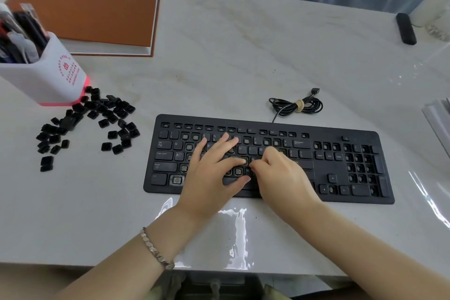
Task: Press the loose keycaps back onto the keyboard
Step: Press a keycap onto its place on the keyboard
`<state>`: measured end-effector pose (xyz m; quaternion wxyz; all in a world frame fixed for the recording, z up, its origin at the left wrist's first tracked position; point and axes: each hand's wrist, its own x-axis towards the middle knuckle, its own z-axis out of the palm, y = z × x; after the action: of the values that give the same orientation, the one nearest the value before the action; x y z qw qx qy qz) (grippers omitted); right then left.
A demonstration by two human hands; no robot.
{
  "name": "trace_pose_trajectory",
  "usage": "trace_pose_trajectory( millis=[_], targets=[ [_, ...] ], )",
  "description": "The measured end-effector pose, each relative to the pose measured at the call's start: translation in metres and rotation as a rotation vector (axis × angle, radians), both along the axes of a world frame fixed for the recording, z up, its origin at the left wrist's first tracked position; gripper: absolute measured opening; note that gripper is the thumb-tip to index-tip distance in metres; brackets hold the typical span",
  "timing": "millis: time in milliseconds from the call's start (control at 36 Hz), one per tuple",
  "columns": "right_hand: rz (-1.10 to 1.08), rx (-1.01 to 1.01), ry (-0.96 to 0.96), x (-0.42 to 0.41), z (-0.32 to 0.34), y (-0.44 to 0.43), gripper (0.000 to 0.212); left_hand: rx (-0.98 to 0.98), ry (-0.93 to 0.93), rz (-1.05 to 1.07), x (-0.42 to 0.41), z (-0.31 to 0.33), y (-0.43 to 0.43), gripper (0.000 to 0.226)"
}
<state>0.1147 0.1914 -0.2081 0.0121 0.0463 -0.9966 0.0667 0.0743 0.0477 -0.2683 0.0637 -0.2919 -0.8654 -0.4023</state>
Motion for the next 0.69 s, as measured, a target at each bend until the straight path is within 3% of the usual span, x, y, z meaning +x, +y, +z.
trace_pose_trajectory(
  millis=[111,250,389,500,556,611,694],
  targets=[
    [-0.07,-0.273,0.012,0.0,-0.001,0.004,0.005,-0.005,0.009,0.005,-0.001,0.0,0.0,0.033],
    [-0.178,-0.295,-0.232,-0.01,0.008,0.011,0.021,-0.012,0.024,0.014,-0.001,0.0,0.001,0.032],
    [-0.117,-0.177,-0.27,-0.014,0.014,0.009,0.025,-0.024,0.03,0.021,-0.002,0.0,0.002,0.033],
    [0.004,-0.089,-0.168,-0.014,0.016,0.004,0.006,-0.018,0.027,0.024,-0.002,-0.001,0.003,0.033],
    [0.013,-0.04,-0.178,-0.016,0.014,0.003,0.008,-0.018,0.035,0.025,-0.001,0.0,0.003,0.032],
    [-0.052,-0.083,-0.3,-0.017,0.016,0.005,0.022,-0.021,0.039,0.026,-0.001,0.0,0.004,0.032],
    [-0.101,-0.182,-0.303,-0.021,0.018,0.008,0.022,-0.021,0.051,0.034,-0.002,0.0,0.004,0.03]
  ],
)
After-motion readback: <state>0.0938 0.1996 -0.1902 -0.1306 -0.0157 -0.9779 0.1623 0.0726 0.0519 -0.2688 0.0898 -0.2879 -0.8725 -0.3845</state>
